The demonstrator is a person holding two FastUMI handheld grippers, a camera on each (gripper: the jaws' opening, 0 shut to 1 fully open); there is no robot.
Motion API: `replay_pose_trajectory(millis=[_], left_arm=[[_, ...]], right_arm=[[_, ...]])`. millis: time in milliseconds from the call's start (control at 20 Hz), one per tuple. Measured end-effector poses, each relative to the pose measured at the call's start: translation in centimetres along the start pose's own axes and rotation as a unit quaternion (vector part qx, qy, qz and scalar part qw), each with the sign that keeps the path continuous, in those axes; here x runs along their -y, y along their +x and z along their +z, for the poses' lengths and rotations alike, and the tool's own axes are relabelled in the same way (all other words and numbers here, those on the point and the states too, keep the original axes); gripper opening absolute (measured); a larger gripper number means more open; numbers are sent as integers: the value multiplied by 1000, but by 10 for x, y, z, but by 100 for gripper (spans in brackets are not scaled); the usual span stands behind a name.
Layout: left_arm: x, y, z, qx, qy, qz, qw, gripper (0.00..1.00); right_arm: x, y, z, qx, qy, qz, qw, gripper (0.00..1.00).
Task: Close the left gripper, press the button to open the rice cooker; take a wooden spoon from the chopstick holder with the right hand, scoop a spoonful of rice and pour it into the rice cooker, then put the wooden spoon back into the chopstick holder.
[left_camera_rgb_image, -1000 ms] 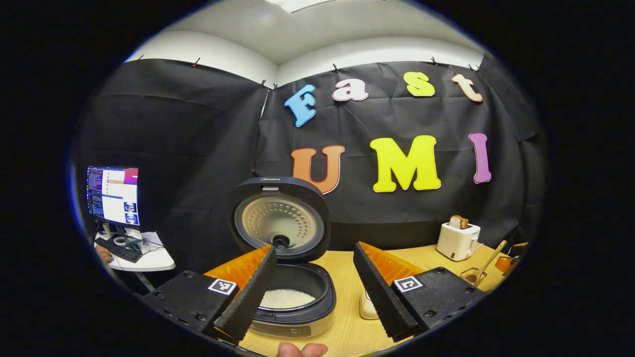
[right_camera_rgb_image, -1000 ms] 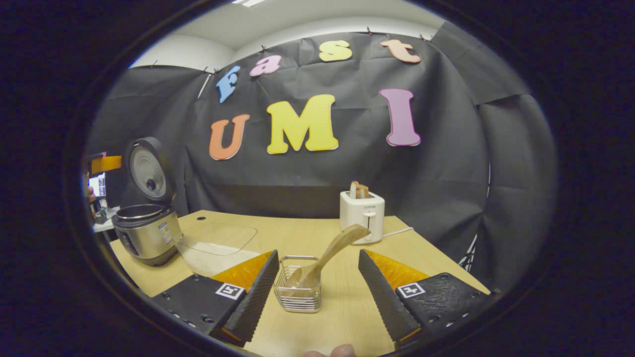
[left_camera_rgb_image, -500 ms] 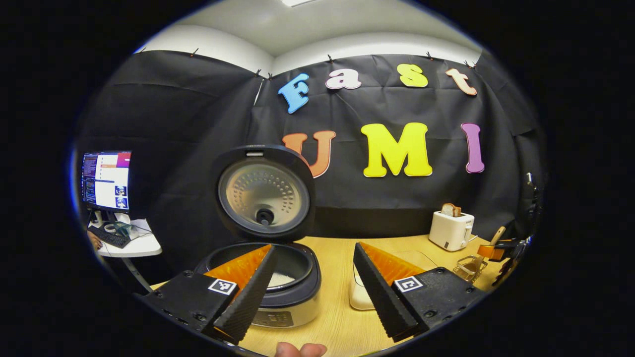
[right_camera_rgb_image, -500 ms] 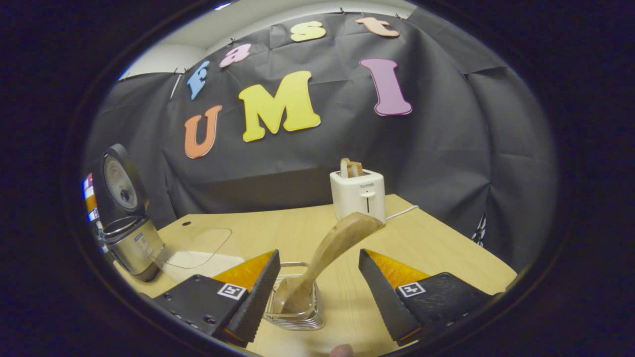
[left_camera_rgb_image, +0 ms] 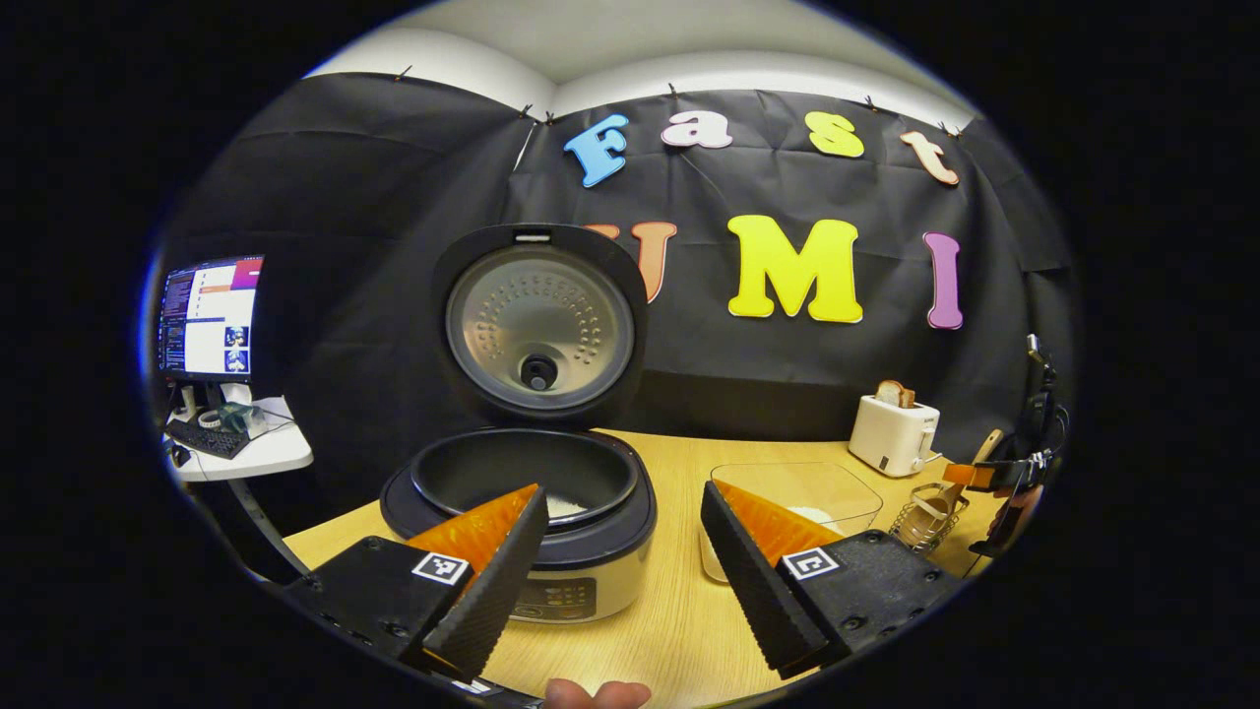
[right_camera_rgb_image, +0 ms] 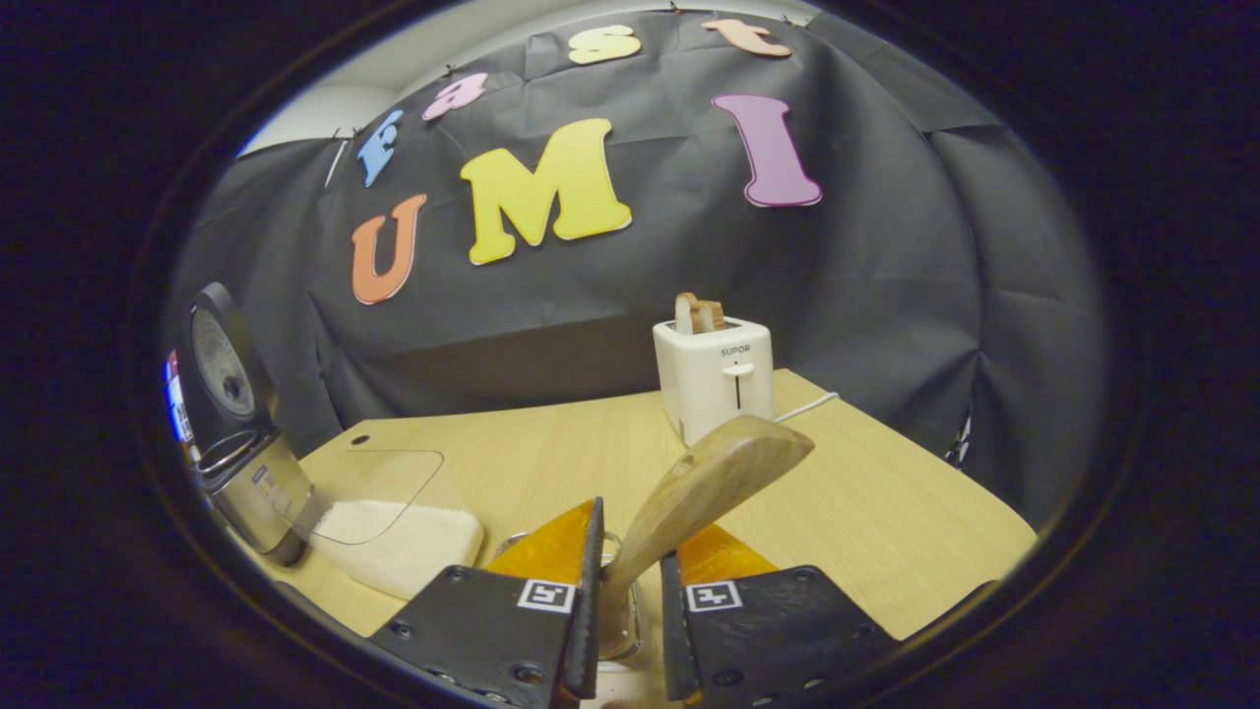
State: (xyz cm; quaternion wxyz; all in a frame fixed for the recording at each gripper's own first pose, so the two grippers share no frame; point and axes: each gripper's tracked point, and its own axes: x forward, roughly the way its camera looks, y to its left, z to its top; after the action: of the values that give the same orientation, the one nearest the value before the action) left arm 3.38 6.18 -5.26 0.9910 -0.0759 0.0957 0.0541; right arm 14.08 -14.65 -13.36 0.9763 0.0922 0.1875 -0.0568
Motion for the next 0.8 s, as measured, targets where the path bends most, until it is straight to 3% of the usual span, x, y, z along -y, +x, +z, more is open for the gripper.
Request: replay_pose_trajectory(millis=[50,150,200,250,800], left_arm=[[-3,-1,0,1,-1,2,1000,99],[-6,-4,1,6,2,3,1000,99],[-8,-5,0,7,4,4,1000,99],[-11,-6,0,8,7,6,1000,99],[-35,-21,14,21,27,23,999,99]], right_arm=[[-5,-5,3,6,7,8,1000,27],[-17,-4,6,10,-1,21,1000,10],[-21,-4,4,4,-10,26,1000,10],[-25,-7,5,4,-21,25,999,1],[-55,-47,87,64,-30,37,997,0]])
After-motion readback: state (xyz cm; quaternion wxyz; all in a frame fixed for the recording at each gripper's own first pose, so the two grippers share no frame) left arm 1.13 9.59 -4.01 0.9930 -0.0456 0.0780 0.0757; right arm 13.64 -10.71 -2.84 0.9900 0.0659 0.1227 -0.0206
